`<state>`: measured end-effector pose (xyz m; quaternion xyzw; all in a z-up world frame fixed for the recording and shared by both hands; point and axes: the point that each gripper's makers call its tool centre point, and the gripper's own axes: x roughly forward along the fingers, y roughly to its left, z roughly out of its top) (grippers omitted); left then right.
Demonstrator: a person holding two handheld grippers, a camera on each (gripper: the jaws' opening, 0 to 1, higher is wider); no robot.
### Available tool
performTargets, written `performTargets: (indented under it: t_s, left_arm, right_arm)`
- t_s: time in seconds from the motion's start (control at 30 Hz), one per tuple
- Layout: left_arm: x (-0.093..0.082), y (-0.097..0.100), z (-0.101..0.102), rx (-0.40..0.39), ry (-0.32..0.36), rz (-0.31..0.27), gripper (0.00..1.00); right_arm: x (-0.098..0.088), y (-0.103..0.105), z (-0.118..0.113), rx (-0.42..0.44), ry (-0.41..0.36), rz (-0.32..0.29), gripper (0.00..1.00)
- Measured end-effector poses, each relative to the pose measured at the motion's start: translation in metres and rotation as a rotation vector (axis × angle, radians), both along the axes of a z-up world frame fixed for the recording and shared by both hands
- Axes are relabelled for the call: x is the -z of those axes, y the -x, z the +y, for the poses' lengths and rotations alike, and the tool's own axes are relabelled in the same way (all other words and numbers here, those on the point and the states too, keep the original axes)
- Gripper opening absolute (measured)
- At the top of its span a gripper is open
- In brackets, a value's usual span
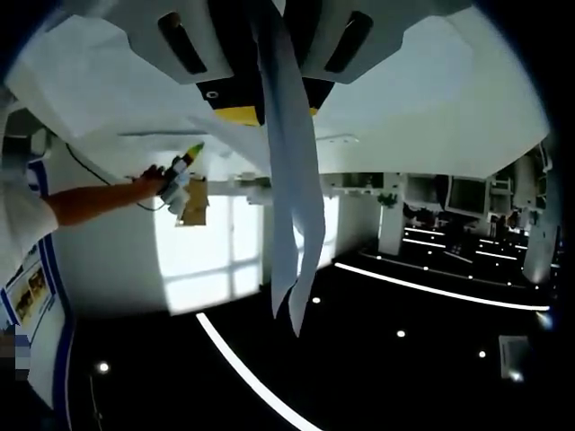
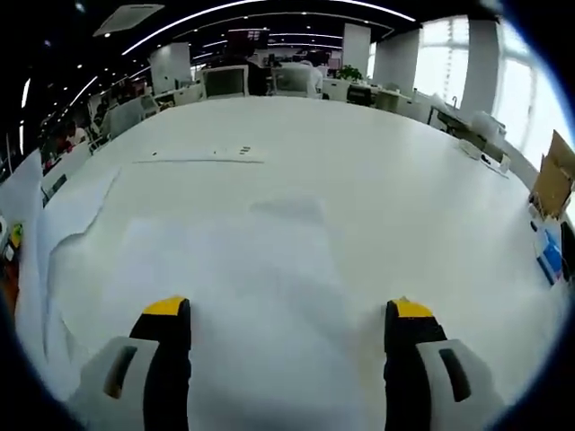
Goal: Organize the stack of printing papers by aligning and flattening the scattered papers on the table
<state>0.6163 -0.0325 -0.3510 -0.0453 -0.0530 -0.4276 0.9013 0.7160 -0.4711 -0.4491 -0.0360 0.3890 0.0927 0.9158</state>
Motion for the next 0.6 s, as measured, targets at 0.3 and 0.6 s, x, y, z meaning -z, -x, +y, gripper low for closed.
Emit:
performTargets:
  t_s: [0.3, 0.6]
  left_arm:
    - [0.0006, 0.0003, -0.0005, 0.001, -0.002, 0.0, 0.07]
    - [0.0014, -0.0002, -0.0005, 0.0, -0.007, 0.003, 0.07]
  right_arm:
    - [-0.002, -0.0011, 0.0009, -0.003, -0.005, -0.017, 0.84]
    - [-0.005, 0.0035, 0.0069, -0.043, -0.013, -0.042, 0.65]
